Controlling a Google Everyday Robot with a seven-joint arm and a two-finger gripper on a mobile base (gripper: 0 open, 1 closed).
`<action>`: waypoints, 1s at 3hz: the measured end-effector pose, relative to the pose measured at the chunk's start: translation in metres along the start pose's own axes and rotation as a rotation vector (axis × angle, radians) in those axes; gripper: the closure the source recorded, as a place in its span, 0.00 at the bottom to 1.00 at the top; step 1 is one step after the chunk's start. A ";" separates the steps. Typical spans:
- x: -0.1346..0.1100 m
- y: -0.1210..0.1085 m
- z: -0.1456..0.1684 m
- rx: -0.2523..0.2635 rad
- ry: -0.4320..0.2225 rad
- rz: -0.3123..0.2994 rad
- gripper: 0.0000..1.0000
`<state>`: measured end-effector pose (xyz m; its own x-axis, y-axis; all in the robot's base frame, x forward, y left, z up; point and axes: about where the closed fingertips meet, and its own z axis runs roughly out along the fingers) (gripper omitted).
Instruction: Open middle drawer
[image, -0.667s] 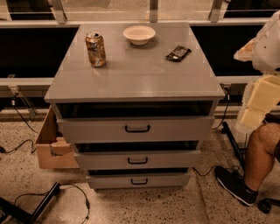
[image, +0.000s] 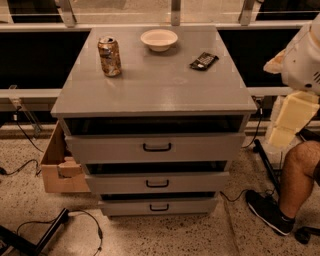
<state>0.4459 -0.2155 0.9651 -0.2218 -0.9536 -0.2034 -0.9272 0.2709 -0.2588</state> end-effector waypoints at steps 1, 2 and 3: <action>0.005 0.009 0.058 -0.008 -0.014 0.013 0.00; 0.004 0.031 0.114 -0.010 -0.027 0.010 0.00; 0.012 0.062 0.211 -0.020 -0.008 0.035 0.00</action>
Offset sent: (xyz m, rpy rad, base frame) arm 0.0150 0.0455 -0.2191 0.0581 -0.0283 0.0089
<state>0.4499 -0.1824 0.7470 -0.2517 -0.9425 -0.2198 -0.9249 0.3011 -0.2320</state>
